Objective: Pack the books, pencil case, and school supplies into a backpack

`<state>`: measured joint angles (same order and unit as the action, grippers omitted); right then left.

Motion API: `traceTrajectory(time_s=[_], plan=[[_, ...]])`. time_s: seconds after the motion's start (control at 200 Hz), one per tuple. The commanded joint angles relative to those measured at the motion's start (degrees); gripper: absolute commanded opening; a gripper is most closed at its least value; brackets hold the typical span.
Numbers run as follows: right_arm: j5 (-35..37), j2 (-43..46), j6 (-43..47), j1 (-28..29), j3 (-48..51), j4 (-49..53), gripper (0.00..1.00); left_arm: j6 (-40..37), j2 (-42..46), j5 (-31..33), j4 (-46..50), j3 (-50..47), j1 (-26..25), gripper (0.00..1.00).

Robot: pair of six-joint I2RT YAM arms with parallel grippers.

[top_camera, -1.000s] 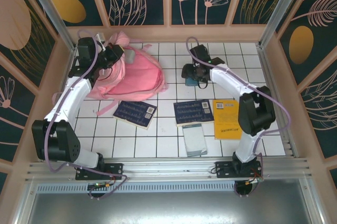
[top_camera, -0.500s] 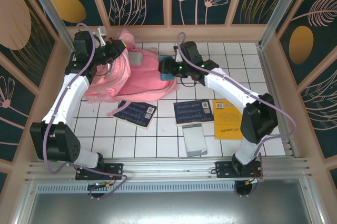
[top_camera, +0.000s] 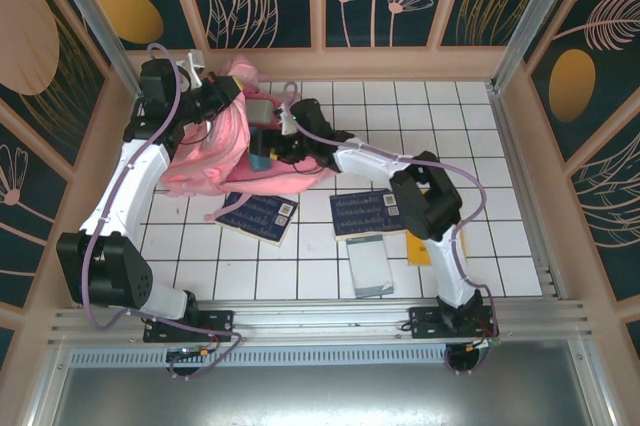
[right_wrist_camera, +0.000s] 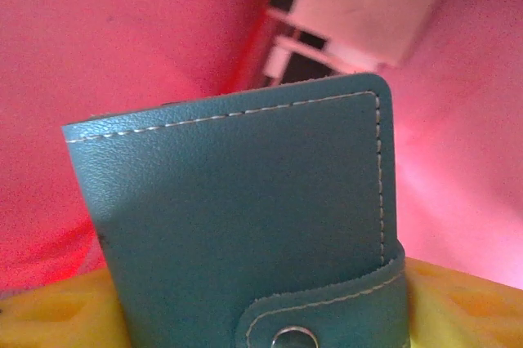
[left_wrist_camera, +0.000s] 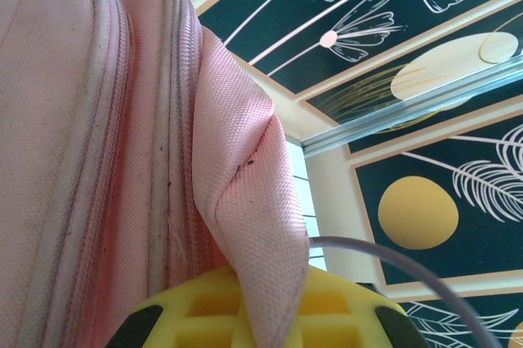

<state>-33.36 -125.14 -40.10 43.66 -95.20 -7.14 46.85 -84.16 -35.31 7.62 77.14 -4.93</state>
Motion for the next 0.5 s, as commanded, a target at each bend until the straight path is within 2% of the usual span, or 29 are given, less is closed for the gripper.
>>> traceTrajectory(time_s=[0.0, 0.095, 0.195, 0.32, 0.495], plan=[[-4.3, -4.4, -1.1, 2.0, -6.7, -8.7, 0.74, 0.6, 1.9, -4.4, -10.6, 2.7, -0.3, 0.0], [-2.0, -8.9, 0.5, 3.8, -12.6, -6.6, 0.77, 0.7, 1.9, -4.7, -10.7, 2.8, -0.3, 0.0], [-1.1, -12.8, 3.8, 5.8, -18.7, -2.3, 0.98, 0.7, 2.0, -4.9, -10.7, 2.9, -0.3, 0.0], [3.8, -14.1, 9.2, 7.7, -23.4, 5.6, 0.99, 0.4, 2.2, -4.6, -10.6, 2.5, -0.3, 0.0], [8.6, -10.2, 13.0, 7.3, -19.8, 7.2, 0.99, 0.5, 2.3, -4.4, -10.6, 2.1, -0.3, 0.0]])
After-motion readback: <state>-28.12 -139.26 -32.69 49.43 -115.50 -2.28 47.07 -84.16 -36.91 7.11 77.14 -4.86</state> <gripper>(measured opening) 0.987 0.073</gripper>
